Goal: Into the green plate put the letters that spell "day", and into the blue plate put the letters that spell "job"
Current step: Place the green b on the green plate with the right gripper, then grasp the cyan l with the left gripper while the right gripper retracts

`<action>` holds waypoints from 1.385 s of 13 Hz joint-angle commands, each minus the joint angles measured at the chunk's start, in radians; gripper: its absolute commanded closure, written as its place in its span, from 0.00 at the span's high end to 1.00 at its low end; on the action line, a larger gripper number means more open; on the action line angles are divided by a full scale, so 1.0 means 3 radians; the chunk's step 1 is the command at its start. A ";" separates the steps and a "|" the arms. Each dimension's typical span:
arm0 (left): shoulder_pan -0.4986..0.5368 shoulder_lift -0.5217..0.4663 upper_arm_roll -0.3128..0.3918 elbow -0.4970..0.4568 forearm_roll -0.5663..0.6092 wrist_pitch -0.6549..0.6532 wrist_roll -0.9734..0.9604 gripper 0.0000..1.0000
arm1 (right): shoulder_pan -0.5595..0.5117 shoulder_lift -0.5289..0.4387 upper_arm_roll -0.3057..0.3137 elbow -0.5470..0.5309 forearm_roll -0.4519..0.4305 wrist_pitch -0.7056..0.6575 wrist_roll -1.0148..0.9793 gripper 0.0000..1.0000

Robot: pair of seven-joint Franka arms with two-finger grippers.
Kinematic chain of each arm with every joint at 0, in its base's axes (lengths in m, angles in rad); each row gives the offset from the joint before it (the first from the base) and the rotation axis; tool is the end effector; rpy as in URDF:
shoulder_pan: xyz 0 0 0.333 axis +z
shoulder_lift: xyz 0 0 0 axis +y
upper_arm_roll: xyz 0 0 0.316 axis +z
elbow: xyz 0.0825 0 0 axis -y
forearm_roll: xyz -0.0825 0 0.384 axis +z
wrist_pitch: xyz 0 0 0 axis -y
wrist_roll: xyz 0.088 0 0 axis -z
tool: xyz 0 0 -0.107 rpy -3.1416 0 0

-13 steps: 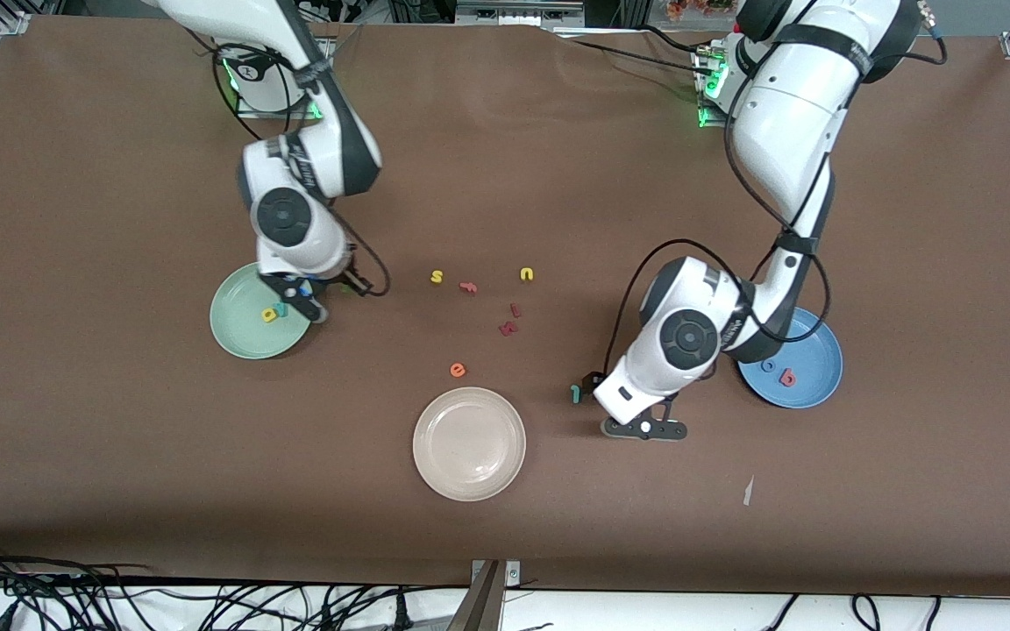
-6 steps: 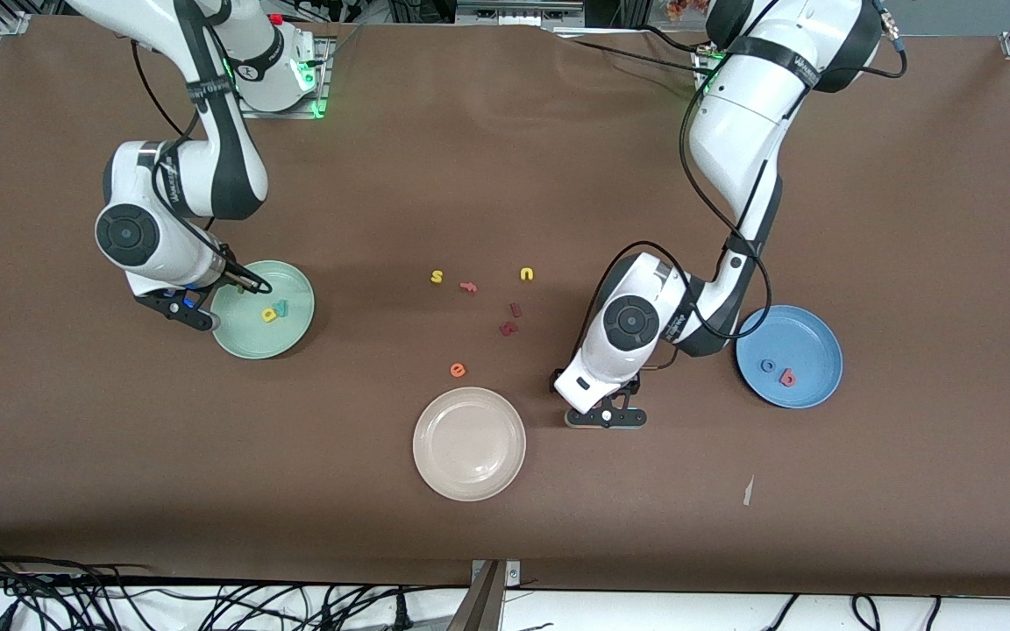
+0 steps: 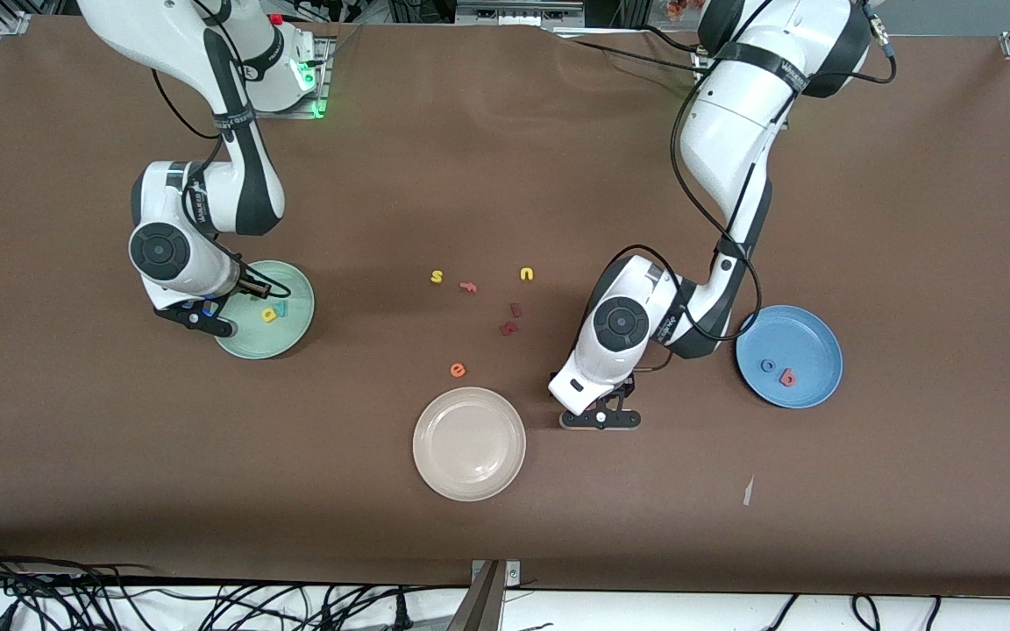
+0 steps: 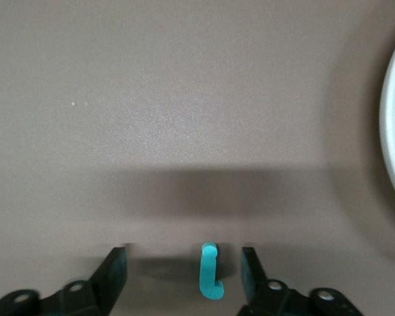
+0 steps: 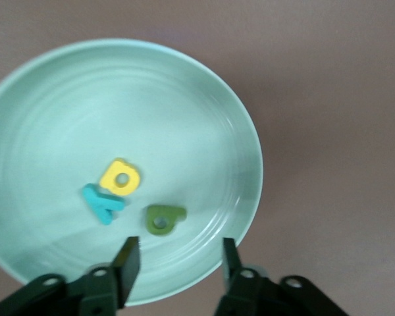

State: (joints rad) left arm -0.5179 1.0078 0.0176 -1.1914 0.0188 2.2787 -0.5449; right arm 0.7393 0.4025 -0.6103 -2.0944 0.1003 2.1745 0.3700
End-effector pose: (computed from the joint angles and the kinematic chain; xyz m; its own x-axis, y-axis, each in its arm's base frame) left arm 0.6710 -0.3708 0.1733 0.9962 0.0247 0.0833 0.0235 -0.9996 0.0153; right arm 0.5485 0.0757 0.2431 0.9372 -0.3089 -0.1617 -0.2677 -0.9347 0.2340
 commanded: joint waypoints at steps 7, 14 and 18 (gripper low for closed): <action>-0.0211 0.0138 0.0202 0.0187 -0.0027 -0.0013 -0.0132 0.13 | 0.0005 -0.0253 -0.0032 0.1902 0.0013 -0.1833 -0.0404 1.00; -0.0059 -0.0193 0.0197 0.0090 -0.0011 -0.0419 0.0173 0.00 | -0.0040 -0.0217 -0.0114 0.2475 -0.0002 -0.1854 -0.0868 1.00; 0.0355 -0.0734 0.0182 -0.0475 -0.0057 -0.0759 0.1164 0.00 | -0.0447 -0.0564 0.0299 0.2344 -0.0073 -0.2134 -0.1360 1.00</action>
State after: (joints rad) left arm -0.4730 0.9122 0.0811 -1.1762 0.0188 2.0619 -0.3467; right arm 0.6951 0.2837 -0.6045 -1.3790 0.0979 1.5952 0.0324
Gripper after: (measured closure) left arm 0.894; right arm 0.000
